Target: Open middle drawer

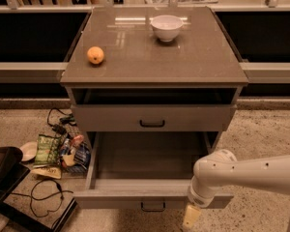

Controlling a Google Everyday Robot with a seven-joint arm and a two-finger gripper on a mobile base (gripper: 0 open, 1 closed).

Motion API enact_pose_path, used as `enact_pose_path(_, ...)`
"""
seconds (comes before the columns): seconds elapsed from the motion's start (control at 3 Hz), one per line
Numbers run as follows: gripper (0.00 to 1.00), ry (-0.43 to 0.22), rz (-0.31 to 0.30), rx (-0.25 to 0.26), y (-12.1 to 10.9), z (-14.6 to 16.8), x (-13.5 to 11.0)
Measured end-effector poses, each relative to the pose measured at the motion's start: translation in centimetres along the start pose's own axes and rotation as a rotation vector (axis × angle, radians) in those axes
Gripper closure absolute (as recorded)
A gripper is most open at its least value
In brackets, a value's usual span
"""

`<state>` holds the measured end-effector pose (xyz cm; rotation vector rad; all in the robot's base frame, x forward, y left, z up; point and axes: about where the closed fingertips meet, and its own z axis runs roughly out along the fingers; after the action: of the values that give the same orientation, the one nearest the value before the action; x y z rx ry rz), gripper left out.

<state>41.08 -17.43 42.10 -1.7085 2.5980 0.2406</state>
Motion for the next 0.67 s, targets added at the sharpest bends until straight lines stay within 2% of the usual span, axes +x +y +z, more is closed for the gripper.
enact_pose_path(0.33,0.42,-0.059,0.106,-0.028,4.14,1.17,2.42)
enact_pose_path(0.67,0.73,-0.059,0.106,-0.028,4.02,1.09,2.26)
